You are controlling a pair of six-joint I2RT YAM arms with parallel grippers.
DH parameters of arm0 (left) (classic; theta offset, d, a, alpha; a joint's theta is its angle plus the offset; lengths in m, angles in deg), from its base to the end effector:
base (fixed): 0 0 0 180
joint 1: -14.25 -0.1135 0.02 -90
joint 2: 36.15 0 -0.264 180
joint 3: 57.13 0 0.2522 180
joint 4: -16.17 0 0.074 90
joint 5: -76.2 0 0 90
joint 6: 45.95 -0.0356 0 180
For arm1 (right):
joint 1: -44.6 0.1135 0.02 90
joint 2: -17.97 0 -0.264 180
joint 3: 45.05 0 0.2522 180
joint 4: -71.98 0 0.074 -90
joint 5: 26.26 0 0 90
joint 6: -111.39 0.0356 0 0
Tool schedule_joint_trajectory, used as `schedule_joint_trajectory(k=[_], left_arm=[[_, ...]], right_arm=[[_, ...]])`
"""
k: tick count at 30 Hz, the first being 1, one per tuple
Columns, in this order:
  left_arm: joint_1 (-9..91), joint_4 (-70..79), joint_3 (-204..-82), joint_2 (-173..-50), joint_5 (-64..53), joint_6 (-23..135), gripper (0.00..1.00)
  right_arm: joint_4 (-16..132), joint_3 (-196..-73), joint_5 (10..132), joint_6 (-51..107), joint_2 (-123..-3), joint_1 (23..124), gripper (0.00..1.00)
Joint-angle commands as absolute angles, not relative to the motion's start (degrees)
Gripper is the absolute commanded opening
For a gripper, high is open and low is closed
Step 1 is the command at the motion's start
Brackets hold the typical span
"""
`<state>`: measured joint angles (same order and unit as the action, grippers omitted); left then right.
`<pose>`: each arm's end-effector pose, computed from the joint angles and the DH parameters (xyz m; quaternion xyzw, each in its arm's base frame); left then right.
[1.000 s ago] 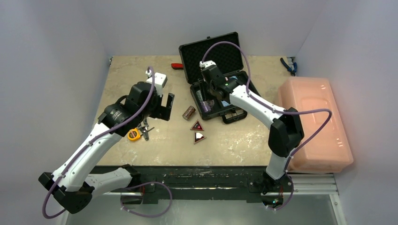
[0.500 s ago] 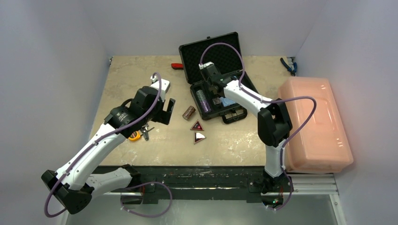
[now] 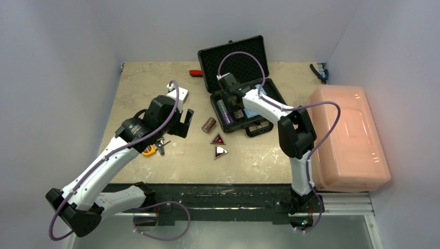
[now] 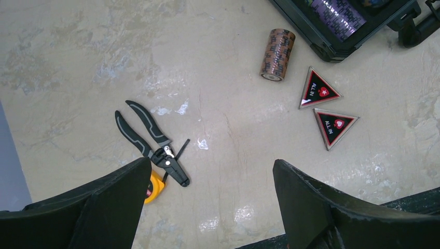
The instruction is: Pack up texas hold em set
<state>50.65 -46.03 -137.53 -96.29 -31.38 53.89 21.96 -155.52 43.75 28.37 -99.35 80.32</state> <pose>0.1717 -0.1133 0.3576 0.1468 0.8928 -0.0297 0.4249 0.3727 0.2530 0.2280 -0.1863 0.9267 -0.0527 0.3221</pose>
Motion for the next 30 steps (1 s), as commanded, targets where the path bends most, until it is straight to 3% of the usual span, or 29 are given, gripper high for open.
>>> schedule_joint_trajectory(k=[1,8,12,18,24,30], left_arm=[[50.57,-43.97,-137.08,-95.64,-32.08,52.92,0.87],[50.55,-43.99,-137.08,-95.92,-31.99,52.67,0.85],[50.59,-43.97,-137.08,-95.93,-31.91,52.66,0.85],[50.56,-43.95,-137.08,-95.92,-31.77,52.57,0.84],[50.55,-44.04,-137.08,-95.89,-31.82,52.49,0.84],[50.55,-44.01,-137.08,-95.83,-31.75,52.48,0.84]], right_arm=[[19.51,-158.38,42.56,28.48,-99.65,80.28,0.00],[16.65,-156.97,42.56,29.84,-100.44,80.29,0.00],[15.75,-156.05,42.76,30.55,-100.47,80.30,0.17],[14.77,-156.26,42.23,30.79,-100.33,80.33,0.51],[13.14,-158.36,42.34,30.54,-99.93,80.31,0.63],[12.61,-160.88,43.28,30.57,-99.06,80.40,0.63]])
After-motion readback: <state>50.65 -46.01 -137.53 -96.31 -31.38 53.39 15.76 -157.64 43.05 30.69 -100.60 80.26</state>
